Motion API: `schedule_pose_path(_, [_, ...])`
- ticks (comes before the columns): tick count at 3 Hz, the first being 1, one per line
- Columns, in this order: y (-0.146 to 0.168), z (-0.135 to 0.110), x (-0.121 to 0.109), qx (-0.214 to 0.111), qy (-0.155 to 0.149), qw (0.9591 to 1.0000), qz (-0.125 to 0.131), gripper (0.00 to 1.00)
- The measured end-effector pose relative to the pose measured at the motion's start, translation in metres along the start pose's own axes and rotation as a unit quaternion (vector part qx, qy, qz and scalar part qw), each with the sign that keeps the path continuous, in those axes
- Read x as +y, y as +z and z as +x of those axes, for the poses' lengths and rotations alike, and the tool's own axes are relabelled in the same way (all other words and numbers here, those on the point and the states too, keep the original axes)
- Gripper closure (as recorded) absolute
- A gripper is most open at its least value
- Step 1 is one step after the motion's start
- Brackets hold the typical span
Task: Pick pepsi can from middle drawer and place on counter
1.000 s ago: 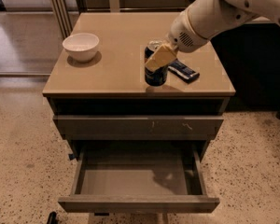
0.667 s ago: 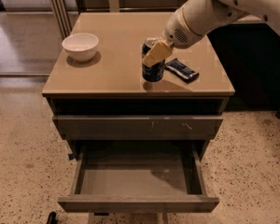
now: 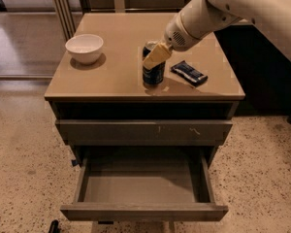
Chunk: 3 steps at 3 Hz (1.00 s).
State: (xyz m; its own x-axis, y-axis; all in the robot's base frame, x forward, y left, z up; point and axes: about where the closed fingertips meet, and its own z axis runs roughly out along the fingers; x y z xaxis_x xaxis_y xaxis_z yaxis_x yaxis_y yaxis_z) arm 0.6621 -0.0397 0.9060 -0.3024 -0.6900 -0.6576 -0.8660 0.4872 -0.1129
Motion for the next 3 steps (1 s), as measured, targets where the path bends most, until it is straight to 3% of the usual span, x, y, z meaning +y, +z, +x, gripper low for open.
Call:
schedule_pose_path(2, [0.0292,0.0056,-0.0023,0.008,0.014,0.9997,-0.021,1.0])
schedule_pose_path(3, [0.0292,0.0056,-0.0023,0.008,0.014,0.9997,-0.021,0.81])
